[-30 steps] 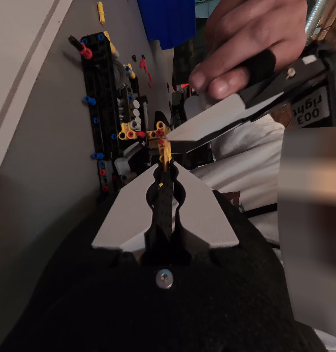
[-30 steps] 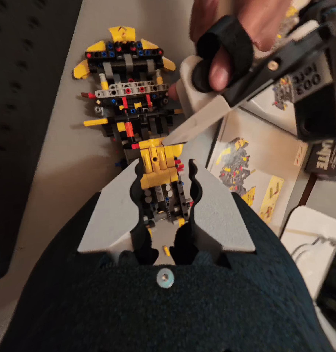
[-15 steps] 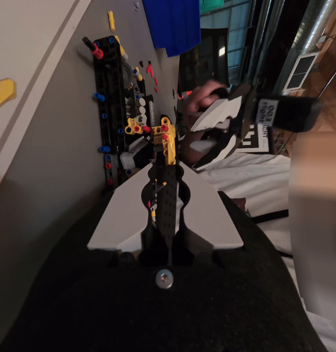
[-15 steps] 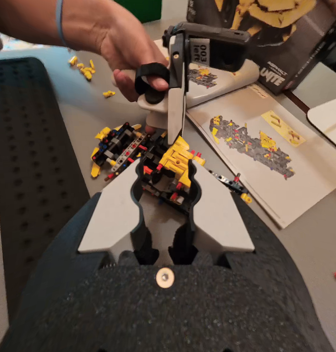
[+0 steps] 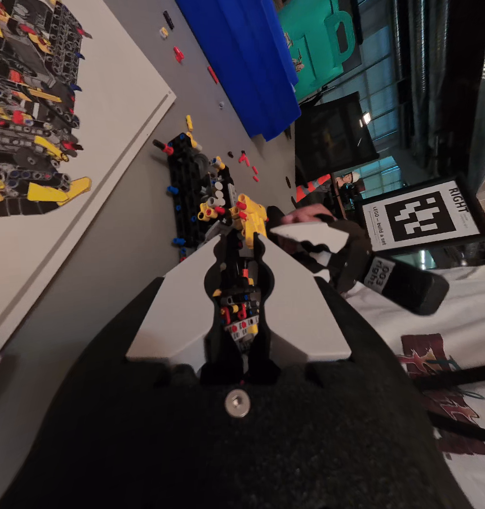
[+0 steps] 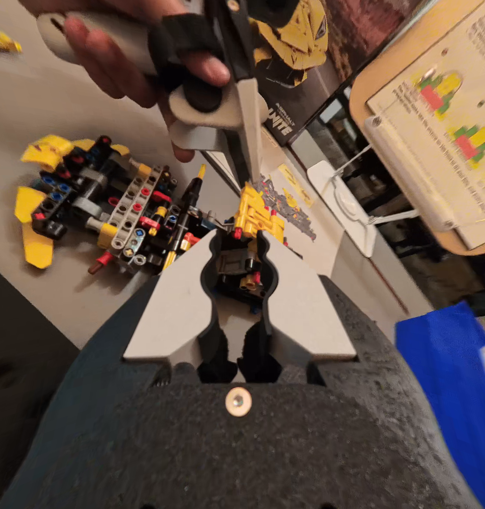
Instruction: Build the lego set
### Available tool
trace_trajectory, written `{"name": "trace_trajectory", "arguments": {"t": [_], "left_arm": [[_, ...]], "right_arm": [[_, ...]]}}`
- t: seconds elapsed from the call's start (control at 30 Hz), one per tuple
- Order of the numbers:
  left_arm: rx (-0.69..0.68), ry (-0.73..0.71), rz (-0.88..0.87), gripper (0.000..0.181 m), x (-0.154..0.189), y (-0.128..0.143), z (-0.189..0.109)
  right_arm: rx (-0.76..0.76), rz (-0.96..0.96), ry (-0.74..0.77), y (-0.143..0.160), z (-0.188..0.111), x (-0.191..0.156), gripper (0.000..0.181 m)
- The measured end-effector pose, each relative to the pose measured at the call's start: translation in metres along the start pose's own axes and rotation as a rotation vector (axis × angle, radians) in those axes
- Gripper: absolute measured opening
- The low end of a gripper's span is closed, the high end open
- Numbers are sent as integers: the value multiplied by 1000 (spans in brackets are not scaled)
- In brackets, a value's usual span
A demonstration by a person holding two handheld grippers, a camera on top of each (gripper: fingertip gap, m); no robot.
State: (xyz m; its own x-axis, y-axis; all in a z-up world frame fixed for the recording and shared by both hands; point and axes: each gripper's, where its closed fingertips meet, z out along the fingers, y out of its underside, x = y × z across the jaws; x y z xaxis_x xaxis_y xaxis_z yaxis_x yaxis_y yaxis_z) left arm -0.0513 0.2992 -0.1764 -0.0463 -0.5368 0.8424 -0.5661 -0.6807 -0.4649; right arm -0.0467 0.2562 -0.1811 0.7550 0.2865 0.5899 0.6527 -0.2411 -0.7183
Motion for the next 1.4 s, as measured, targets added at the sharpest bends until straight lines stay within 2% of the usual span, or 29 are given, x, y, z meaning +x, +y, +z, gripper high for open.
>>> {"name": "trace_trajectory", "arguments": {"t": [0.13,0.37,0.5,0.63,0.77,0.93,1.07,1.3,1.4], "left_arm": [[-5,28,19,13,3,2,7],[-6,29,89,5,6,2,8],[16,83,74,6,8,2,8],[23,169,36,15,13,2,6],[11,167,66,6,10,4,7],[1,157,189,6,11,7,8],[7,158,221,6,11,7,8],[10,163,186,6,11,6,8],[13,154,171,6,10,5,7]], "right_arm": [[-22,-177,109,1,3,1,13],[-20,-220,150,0,2,3,4],[-5,-188,129,-2,1,1,5],[7,-74,60,-2,0,-2,9],[31,-12,35,-5,0,-1,8],[14,-111,82,-4,2,-1,6],[3,-191,124,-3,3,-2,6],[7,-180,126,-4,2,-1,7],[24,-113,86,-4,1,-1,7]]}}
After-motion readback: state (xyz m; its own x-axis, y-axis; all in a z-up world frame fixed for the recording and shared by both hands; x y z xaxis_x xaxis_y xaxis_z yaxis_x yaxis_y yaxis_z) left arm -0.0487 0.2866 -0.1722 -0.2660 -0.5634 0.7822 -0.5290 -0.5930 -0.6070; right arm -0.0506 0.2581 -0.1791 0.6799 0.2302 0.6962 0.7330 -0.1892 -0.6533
